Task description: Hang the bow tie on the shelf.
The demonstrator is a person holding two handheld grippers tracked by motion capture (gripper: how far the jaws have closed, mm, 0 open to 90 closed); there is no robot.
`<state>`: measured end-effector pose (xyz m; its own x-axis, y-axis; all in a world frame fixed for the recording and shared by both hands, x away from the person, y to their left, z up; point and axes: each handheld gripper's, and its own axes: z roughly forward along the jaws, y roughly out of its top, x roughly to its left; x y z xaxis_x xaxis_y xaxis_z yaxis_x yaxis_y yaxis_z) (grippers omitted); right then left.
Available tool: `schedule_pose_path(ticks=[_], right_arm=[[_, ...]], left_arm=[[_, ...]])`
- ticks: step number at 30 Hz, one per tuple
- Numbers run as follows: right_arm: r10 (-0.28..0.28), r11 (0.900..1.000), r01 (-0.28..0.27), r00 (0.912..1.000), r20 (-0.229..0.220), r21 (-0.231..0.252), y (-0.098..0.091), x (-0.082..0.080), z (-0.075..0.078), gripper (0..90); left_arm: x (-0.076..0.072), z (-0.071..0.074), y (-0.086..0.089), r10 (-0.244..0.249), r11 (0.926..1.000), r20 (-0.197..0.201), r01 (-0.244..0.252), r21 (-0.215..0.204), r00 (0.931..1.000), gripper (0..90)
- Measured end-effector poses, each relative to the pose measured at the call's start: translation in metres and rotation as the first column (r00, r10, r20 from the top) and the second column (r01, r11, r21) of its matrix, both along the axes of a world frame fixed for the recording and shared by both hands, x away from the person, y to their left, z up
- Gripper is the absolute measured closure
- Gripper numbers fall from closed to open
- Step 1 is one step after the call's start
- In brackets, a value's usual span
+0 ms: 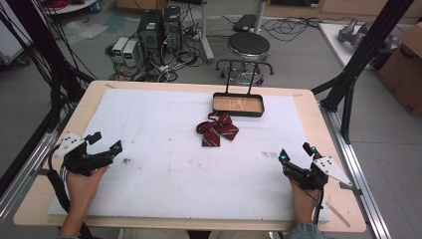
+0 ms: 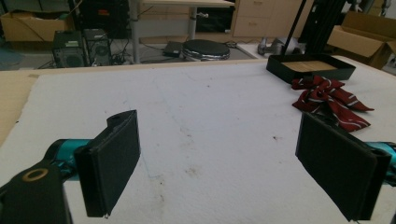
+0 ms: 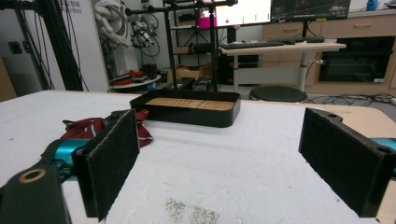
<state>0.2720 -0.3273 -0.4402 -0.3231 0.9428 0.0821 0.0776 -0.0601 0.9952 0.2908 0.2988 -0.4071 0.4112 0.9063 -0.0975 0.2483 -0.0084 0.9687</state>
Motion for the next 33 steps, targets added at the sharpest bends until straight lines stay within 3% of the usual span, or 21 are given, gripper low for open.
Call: schedule_pose_path(ticks=[24,33], right_arm=[[0.003,0.9999,-0.003,0.9999,-0.011,-0.01,0.002,0.0,0.0,11.4],[0.001,0.9999,-0.001,0.9999,-0.012,-0.014,0.002,0.0,0.0,11.4]], left_arm=[[-0.003,0.001,-0.004,-0.026,0.9996,0.009,0.026,0.014,0.9996,14.8],[0.001,0.007,-0.018,-0.085,0.9961,0.027,0.084,0.028,0.9961,14.9]])
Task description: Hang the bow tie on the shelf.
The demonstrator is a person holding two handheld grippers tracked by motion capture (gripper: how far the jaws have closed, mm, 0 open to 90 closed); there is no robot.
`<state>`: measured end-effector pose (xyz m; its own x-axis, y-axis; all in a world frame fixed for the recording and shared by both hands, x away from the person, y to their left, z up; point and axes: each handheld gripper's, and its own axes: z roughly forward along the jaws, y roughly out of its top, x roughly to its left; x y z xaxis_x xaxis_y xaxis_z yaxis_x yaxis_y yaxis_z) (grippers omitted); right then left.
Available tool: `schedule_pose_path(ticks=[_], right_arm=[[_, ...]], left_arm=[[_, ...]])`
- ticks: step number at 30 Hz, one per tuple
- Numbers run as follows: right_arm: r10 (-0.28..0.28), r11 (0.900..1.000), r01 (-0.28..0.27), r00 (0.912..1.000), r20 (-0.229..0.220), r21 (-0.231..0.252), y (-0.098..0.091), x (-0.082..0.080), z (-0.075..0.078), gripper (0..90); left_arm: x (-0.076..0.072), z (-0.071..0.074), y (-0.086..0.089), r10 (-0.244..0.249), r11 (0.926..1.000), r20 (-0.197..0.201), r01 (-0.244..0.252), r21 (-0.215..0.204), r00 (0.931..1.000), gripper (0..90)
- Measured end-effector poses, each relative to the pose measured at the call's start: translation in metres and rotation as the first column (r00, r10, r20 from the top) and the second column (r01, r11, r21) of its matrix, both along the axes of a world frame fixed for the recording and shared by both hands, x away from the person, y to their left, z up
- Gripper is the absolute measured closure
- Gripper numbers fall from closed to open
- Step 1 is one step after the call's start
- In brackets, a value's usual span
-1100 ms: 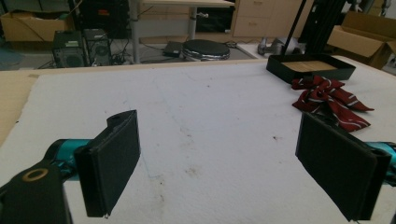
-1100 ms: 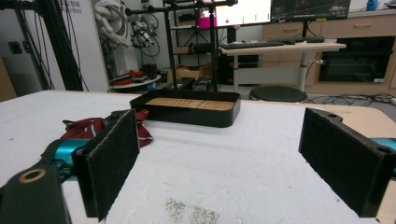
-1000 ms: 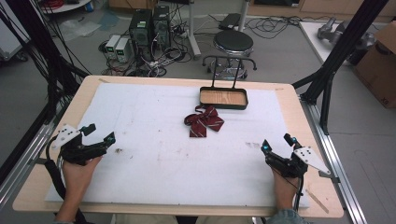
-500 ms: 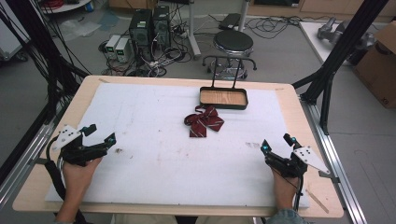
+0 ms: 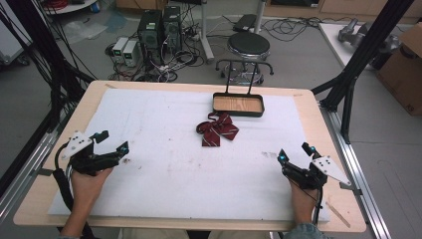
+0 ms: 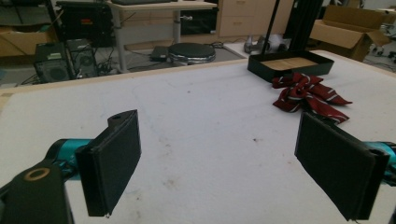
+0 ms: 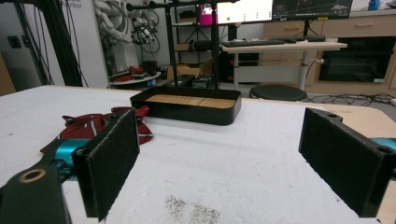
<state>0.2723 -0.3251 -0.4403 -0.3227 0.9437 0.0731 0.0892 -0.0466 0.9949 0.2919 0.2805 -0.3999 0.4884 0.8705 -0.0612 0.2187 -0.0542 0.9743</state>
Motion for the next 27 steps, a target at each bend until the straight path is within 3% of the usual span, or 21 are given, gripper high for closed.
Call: schedule_pose_path(ticks=[6,8,16,20,27], right_arm=[[0.003,1.0,-0.003,1.0,0.001,-0.01,0.001,0.0,0.0,11.4],[0.005,0.9999,-0.005,1.0,0.0,-0.011,0.001,-0.001,0.0,11.4],[0.005,0.9999,-0.005,1.0,0.002,-0.012,0.001,0.0,0.0,11.4],[0.01,0.9999,-0.01,0.9999,0.002,-0.01,0.001,0.0,0.0,11.4],[0.014,0.9999,-0.014,0.9999,0.0,-0.007,0.001,0.0,0.0,11.4]], left_arm=[[0.01,0.005,-0.014,-0.064,0.9979,-0.006,0.064,0.007,0.998,16.0],[0.017,0.005,-0.019,-0.091,0.9958,-0.025,0.091,0.011,0.9955,16.6],[0.055,0.003,-0.045,-0.186,0.9821,-0.064,0.187,0.022,0.9805,20.7],[0.074,0.002,-0.065,-0.238,0.9714,-0.049,0.237,-0.011,0.9701,19.7],[0.096,0.004,-0.102,-0.284,0.9586,-0.02,0.283,-0.029,0.9587,20.5]])
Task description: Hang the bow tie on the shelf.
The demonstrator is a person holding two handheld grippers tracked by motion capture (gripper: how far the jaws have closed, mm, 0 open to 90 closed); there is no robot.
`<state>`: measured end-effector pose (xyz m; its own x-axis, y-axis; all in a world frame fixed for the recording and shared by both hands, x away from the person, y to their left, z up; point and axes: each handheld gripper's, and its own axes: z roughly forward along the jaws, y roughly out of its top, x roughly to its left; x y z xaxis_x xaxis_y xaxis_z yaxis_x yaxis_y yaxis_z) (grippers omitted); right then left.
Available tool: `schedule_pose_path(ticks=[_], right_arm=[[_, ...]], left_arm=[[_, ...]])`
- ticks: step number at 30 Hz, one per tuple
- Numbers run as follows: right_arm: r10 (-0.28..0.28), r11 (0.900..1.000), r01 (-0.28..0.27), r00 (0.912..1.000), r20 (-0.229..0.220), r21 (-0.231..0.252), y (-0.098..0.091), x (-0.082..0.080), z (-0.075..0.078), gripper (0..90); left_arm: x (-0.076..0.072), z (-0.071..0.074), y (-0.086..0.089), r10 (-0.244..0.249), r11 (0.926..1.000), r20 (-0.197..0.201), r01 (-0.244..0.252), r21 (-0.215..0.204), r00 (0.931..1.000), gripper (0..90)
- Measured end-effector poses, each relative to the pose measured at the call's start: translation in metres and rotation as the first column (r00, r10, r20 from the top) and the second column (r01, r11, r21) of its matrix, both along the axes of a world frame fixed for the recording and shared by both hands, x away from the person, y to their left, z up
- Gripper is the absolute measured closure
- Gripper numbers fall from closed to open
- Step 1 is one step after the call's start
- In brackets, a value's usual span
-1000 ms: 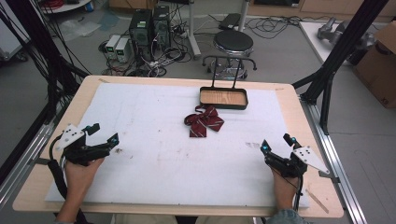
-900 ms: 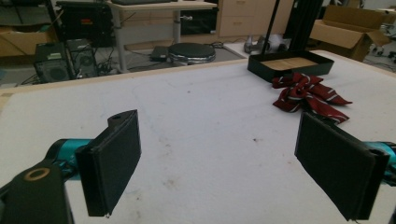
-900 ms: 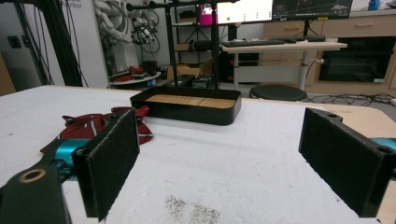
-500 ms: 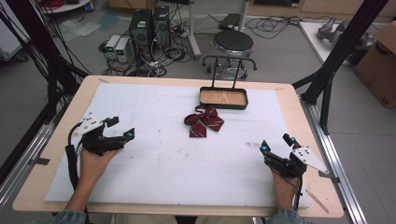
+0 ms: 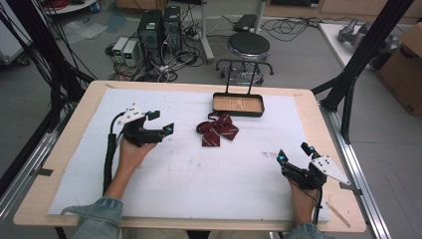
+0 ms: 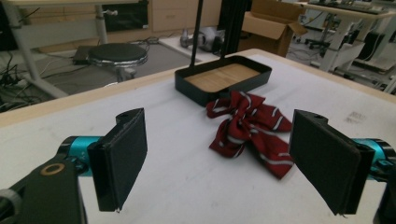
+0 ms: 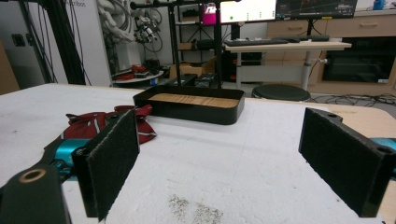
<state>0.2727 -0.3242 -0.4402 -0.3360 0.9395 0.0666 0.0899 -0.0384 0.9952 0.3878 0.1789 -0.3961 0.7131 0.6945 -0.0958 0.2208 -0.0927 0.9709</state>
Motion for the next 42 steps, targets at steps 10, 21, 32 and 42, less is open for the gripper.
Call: schedule_pose_path(ticks=[10,21,32,42], right_arm=[[0.006,1.0,-0.006,1.0,-0.002,0.006,0.0,0.001,0.0,11.4],[0.016,0.9998,-0.015,0.9999,-0.007,0.01,-0.001,0.002,0.0,11.4],[0.017,0.9998,-0.017,0.9998,-0.011,0.014,-0.001,0.002,-0.001,11.4],[0.018,0.9998,-0.018,0.9997,-0.015,0.013,-0.001,0.002,-0.001,11.4]], left_arm=[[0.027,-0.004,-0.047,-0.061,0.9975,-0.018,0.061,-0.036,0.998,22.5],[0.058,-0.02,-0.096,-0.09,0.9958,-0.046,0.09,0.011,0.9949,25.8],[0.075,-0.045,-0.124,-0.057,0.9908,-0.088,0.067,0.117,0.9945,28.5],[0.089,-0.052,-0.139,-0.03,0.9752,-0.178,0.067,0.211,0.9836,31.9]])
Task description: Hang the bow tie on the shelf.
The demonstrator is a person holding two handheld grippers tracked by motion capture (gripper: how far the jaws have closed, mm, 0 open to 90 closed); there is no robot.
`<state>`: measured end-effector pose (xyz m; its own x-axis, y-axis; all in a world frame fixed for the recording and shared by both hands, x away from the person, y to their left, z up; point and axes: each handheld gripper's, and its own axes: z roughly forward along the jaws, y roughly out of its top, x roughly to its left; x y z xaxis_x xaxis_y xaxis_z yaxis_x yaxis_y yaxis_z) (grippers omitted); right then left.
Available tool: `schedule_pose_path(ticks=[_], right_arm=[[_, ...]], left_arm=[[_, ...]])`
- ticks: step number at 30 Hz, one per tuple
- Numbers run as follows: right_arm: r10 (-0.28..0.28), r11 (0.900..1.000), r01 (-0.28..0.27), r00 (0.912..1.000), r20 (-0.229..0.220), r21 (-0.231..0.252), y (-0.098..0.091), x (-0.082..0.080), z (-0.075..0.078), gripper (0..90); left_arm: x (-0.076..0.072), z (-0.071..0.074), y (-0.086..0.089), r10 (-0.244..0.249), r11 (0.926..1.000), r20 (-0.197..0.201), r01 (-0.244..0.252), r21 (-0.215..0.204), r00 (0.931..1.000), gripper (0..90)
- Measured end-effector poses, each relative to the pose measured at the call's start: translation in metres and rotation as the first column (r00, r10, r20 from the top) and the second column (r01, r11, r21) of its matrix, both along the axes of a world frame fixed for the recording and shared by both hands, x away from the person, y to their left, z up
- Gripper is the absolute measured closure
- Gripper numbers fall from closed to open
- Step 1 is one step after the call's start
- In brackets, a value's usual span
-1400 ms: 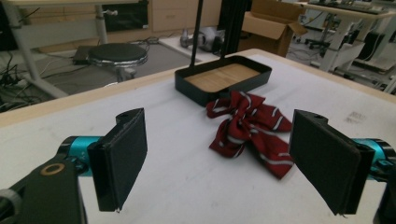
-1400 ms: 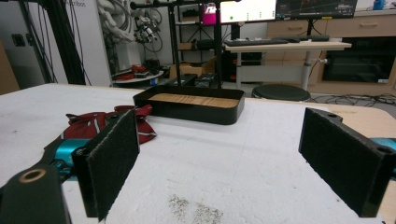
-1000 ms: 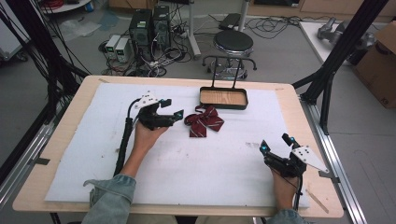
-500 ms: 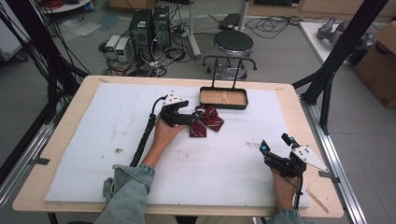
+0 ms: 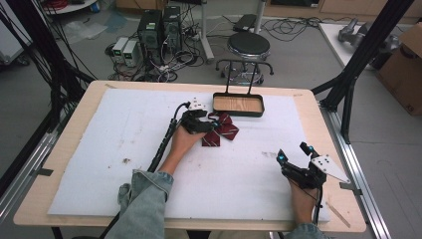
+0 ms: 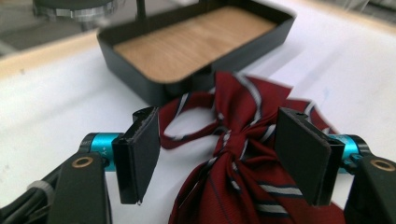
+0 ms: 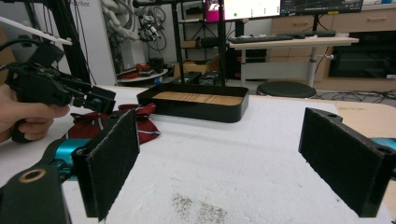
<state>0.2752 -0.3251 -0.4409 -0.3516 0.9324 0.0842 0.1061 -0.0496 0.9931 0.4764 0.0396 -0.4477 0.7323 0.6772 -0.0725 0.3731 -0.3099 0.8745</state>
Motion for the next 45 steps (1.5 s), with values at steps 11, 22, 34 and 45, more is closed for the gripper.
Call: schedule_pose_path(ticks=[11,22,34,45], right_arm=[[0.003,1.0,-0.003,1.0,0.0,0.001,0.0,0.0,0.0,11.4],[0.0,1.0,0.0,1.0,0.003,-0.001,-0.001,0.0,0.0,11.4],[-0.001,1.0,0.001,1.0,-0.002,0.005,-0.001,-0.001,0.0,11.4],[0.003,1.0,-0.003,1.0,0.003,0.003,-0.001,0.0,0.0,11.4]], left_arm=[[0.003,-0.002,-0.009,0.007,0.995,-0.065,-0.001,0.1,0.9979,42.2],[0.002,-0.003,-0.014,-0.002,0.9895,-0.069,0.012,0.144,0.9976,63.7],[-0.006,-0.002,-0.02,-0.06,0.9761,0.0,0.059,0.209,0.9982,75.4],[-0.021,0.033,-0.013,-0.143,0.9677,0.133,0.111,0.227,0.9807,75.5]])
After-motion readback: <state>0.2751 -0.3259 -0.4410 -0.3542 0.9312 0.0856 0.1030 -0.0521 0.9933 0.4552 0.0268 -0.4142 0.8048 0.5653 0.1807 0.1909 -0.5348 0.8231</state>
